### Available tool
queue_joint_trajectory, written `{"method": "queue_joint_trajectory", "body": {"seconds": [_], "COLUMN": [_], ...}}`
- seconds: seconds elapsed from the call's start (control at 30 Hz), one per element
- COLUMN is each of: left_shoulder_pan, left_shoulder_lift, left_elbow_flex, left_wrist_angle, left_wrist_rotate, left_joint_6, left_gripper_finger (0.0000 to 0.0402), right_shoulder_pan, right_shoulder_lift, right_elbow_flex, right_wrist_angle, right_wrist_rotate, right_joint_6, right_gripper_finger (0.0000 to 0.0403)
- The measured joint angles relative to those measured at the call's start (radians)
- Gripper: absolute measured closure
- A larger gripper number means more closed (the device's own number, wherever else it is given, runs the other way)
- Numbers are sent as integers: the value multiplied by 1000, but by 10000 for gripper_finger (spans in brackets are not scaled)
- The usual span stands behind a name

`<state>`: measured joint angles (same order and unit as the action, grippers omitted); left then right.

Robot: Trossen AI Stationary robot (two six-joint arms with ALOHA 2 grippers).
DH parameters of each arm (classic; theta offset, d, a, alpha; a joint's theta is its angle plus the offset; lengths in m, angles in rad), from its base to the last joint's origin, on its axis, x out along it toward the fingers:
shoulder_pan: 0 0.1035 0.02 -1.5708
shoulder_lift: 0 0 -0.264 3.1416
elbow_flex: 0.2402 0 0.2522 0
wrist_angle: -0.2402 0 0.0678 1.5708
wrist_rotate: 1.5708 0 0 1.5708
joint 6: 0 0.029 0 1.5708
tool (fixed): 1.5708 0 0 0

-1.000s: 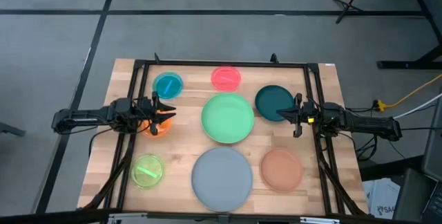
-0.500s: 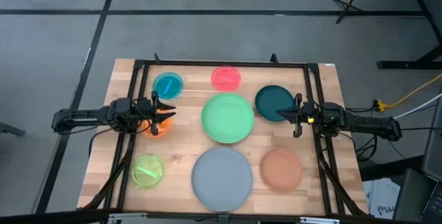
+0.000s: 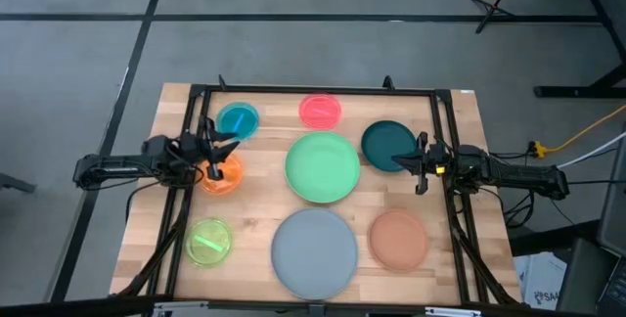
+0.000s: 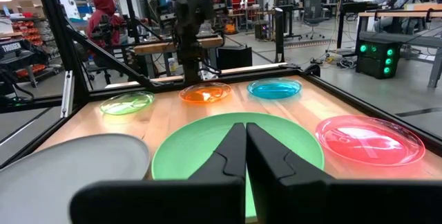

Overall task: Stack plastic plates
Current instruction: Stack the green plate on top of the gray plate

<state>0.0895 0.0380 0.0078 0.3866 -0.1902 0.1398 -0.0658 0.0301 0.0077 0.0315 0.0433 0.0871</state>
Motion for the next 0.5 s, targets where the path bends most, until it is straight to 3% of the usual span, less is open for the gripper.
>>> {"method": "queue_joint_trajectory", "body": {"seconds": [0.17,0.37,0.5], "left_shoulder_pan": [0,0,0], "left_shoulder_lift": [0,0,0], "left_elbow_flex": [0,0,0], "left_wrist_angle": [26,42,42], "left_wrist_rotate": [0,0,1], "left_joint_6": [0,-1,-29], "left_gripper_finger": [298,298,298], "right_shoulder_pan": [0,0,0], "right_shoulder_lift": [0,2,10], "right_elbow_flex": [0,0,0], "right_wrist_angle": [24,74,102], "right_wrist_rotate": [1,99,106], "right_joint_6": [40,73,71], "right_gripper_finger": [398,398,398]}}
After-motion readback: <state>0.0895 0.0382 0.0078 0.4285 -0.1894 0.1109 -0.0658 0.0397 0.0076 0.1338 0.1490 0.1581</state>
